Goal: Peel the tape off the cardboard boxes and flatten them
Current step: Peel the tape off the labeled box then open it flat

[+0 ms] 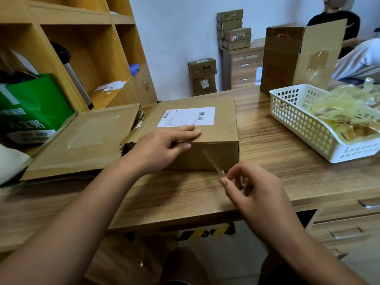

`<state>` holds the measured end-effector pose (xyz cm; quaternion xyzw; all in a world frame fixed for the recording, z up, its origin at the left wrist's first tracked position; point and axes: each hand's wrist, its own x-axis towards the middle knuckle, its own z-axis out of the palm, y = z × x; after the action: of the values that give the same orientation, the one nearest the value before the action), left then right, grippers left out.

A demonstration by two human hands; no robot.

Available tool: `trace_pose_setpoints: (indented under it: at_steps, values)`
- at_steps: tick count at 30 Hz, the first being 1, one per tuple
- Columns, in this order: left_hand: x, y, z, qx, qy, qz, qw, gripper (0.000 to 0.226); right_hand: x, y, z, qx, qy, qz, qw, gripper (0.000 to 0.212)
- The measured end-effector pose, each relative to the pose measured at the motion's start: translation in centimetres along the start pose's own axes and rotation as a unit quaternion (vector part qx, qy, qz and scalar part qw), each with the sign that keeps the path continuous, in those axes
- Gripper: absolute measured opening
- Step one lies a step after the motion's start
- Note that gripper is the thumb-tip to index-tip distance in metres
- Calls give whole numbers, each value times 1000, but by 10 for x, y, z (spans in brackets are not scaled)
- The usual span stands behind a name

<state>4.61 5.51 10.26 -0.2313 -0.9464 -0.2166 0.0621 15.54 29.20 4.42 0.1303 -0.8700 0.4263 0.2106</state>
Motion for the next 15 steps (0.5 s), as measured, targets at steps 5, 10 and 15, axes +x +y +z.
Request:
trace_pose_setpoints:
  at_steps: [5, 10, 15]
  values:
    - [1, 3, 6, -9, 26, 5, 1000, 44, -18, -20, 18, -19, -37, -70, 997, 15]
    - [1, 2, 8, -43, 47, -6, 998, 39, -21, -32, 22, -1, -40, -106, 994, 15]
    - [3, 0, -2, -66, -6, -4, 998, 37, -12, -21, 9, 37, 31, -68, 997, 13]
